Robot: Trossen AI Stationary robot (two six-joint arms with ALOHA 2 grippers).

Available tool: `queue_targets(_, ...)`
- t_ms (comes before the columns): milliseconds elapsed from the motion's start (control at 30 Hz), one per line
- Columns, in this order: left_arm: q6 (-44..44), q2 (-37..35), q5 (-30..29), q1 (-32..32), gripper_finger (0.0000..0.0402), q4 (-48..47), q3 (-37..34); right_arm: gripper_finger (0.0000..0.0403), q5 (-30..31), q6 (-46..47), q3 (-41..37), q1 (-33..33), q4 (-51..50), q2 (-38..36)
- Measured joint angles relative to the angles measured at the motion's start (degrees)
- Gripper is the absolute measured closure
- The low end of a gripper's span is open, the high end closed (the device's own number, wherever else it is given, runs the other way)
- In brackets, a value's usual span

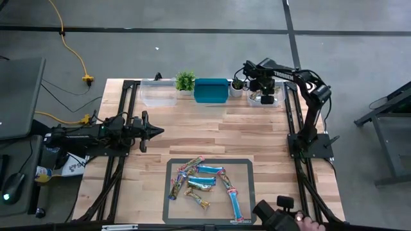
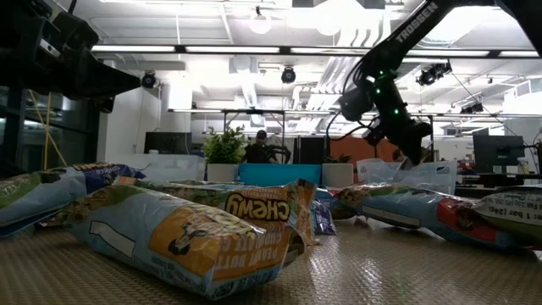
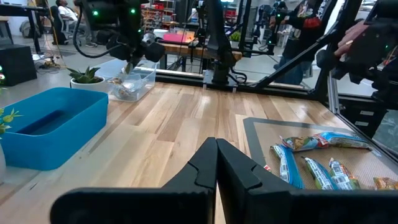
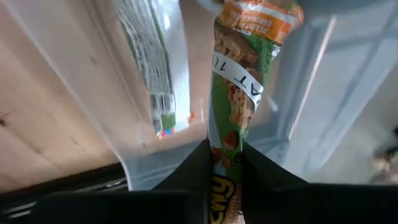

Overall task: Pick and place Granola Bars by type
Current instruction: Put the yellow granola bar into the right transparent bin

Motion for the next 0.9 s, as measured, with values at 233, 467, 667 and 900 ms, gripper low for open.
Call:
queue_targets(233, 0.0, -0.02, 0.0, 0.02, 0.04, -0.02, 0.0, 0.0346, -0.11, -0.42, 0.0, -0.2, 4.77, 0.0)
queue_targets(467, 0.0, -0.02, 0.0, 0.0, 0.04, -0.02, 0.0, 0.0336, -1.72, 1.13, 0.0, -0.17, 6.02, 0.0)
queue_targets(667, 0.0, 0.0, 0.0, 0.02, 0.04, -0.02, 0.0, 0.0299, -1.43, 3.98, 0.0, -0.17, 5.9, 0.0)
queue_targets(900, 0.01, 0.0, 0.0, 0.01, 0.04, -0.01, 0.0, 0.0257, -2.07, 11.58, 0.0, -0.15, 2.93, -0.04)
